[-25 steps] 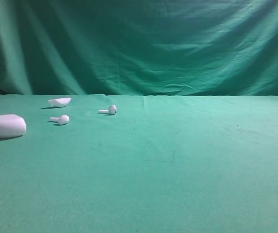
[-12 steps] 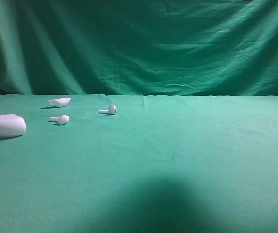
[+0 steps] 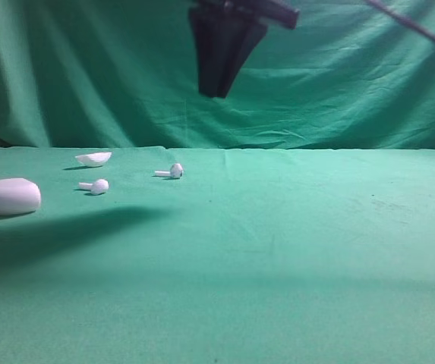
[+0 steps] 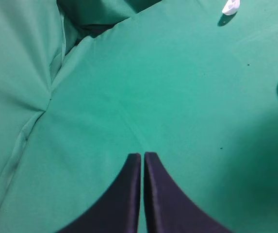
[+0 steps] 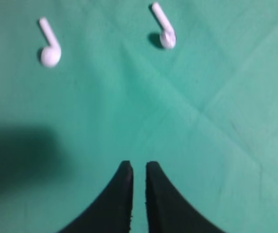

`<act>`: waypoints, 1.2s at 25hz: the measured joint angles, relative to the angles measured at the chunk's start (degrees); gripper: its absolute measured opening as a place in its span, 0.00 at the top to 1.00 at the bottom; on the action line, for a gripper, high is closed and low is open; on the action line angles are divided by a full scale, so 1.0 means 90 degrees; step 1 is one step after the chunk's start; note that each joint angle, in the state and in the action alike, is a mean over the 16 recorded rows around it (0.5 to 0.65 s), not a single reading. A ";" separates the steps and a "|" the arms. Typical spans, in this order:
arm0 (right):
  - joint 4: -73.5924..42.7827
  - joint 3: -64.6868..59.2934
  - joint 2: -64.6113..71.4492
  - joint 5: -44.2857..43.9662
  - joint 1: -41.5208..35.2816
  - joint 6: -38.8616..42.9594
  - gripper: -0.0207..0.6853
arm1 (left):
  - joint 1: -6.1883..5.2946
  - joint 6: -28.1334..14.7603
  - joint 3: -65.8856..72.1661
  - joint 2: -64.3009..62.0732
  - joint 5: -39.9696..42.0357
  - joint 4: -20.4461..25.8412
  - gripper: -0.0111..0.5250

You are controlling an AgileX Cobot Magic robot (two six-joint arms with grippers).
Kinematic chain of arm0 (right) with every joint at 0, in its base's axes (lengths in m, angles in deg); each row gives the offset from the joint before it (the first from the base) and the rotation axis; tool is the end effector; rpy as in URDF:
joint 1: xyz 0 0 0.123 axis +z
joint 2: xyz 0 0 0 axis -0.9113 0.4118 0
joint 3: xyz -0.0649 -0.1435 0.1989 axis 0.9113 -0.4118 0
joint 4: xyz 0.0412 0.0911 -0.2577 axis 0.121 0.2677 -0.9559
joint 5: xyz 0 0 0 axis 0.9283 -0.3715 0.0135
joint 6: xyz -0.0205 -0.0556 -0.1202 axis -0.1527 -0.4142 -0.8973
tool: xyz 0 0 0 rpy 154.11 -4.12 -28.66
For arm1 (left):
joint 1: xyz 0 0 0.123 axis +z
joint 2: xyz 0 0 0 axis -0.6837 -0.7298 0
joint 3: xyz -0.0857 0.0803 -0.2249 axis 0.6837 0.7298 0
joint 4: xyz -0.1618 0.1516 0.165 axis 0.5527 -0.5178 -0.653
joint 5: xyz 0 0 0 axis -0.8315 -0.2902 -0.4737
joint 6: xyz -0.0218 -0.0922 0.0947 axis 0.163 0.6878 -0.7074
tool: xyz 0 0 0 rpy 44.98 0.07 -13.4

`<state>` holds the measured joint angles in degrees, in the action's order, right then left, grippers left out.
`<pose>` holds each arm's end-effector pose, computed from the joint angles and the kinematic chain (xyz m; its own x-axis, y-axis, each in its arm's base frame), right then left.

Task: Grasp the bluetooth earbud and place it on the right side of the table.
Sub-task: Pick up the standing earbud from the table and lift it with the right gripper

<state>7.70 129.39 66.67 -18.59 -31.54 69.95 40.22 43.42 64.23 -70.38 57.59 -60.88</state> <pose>0.3553 0.2536 0.1901 -0.6739 -0.6668 -0.3181 -0.7077 0.7062 0.0190 0.1508 0.0106 0.1655 -0.2691 0.4362 -0.8587 0.0375 0.8956 0.4432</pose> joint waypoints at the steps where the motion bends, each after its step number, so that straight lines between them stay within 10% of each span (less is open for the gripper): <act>1: -0.0054 0.0286 0.0259 -0.0075 0.0066 0.0056 0.82 | 0.0000 0.0000 0.0000 0.0000 0.0000 0.0000 0.98; 16: -0.0275 0.2536 0.2503 0.0111 0.0257 0.0557 0.43 | 0.0000 0.0000 0.0000 0.0000 0.0000 0.0000 0.98; 30: -0.0407 0.2702 0.3032 0.0686 0.0262 0.0840 0.49 | 0.0000 0.0000 0.0000 0.0000 0.0000 0.0000 0.98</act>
<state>4.04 153.71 93.96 -12.42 -29.18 77.51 40.22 43.42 64.23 -70.38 57.59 -60.88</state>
